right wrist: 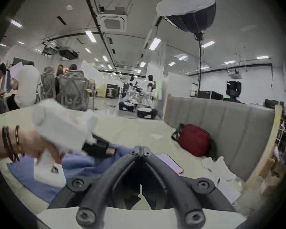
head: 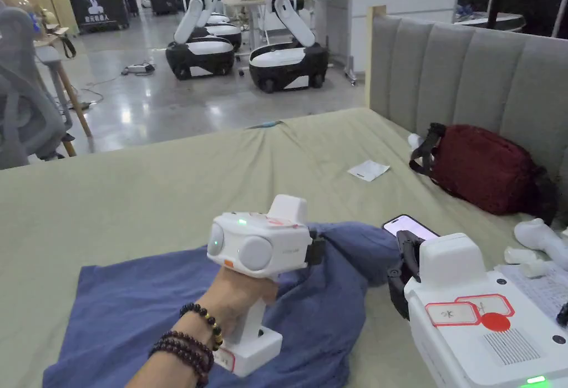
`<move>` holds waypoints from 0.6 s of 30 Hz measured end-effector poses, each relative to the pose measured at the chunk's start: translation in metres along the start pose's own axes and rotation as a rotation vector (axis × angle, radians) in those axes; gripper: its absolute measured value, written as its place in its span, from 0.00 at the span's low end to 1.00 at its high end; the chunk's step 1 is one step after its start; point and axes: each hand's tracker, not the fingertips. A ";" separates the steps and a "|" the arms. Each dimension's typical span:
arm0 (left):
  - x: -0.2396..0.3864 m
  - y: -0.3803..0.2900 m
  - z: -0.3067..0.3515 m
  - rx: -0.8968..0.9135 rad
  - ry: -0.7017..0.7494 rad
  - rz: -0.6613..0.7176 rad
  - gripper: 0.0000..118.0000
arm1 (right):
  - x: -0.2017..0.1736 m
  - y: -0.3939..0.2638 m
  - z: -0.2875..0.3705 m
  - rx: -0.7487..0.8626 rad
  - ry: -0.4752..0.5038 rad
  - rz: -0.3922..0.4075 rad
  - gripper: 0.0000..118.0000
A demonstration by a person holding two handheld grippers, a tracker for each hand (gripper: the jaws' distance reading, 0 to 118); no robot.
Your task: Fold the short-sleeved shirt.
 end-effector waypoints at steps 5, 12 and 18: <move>0.005 -0.038 -0.041 -0.101 0.016 -0.002 0.01 | 0.011 -0.026 -0.013 -0.054 -0.006 -0.015 0.00; -0.011 -0.005 0.015 0.114 0.110 -0.016 0.94 | -0.002 -0.027 -0.010 -0.078 0.033 -0.021 0.00; -0.033 0.002 0.164 0.415 0.276 0.100 1.00 | -0.022 -0.006 0.002 -0.037 0.076 -0.005 0.00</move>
